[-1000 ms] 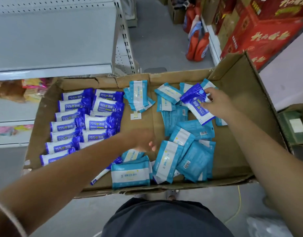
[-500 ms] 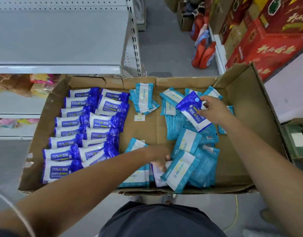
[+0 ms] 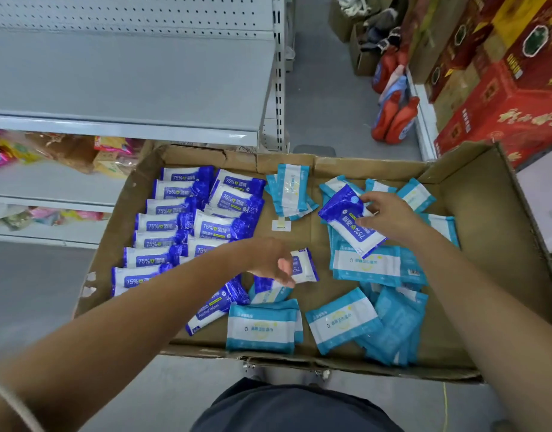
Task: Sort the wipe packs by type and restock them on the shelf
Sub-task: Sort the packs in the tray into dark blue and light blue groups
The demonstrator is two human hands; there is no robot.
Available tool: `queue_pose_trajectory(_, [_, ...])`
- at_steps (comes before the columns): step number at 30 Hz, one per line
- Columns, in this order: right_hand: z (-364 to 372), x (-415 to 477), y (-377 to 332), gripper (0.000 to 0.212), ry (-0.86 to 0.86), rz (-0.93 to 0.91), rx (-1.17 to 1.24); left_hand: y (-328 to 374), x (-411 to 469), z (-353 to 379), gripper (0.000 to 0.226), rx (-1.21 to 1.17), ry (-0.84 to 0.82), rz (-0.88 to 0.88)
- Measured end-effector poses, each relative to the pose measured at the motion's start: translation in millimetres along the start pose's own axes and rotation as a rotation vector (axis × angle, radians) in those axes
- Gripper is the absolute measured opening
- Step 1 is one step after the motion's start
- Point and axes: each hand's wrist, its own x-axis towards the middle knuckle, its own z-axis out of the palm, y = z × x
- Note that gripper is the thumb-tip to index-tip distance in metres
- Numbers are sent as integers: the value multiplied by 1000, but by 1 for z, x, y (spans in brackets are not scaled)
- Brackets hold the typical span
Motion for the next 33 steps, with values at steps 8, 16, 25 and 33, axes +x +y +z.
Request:
queue_pose_trajectory(8, [10, -2, 0, 51, -145, 38, -41, -11, 40, 27, 47, 205, 289, -209])
queue_pose_trajectory(16, [10, 5, -12, 51, -185, 48, -73, -22, 30, 5, 32, -247, 198, -211])
queue_pose_trajectory(25, [38, 19, -28, 59, -200, 39, -86, -42, -14, -3, 58, -13, 258, -420])
queue_pose_trajectory(33, [30, 16, -17, 47, -97, 65, -62, -29, 39, 1, 56, 683, 174, 218])
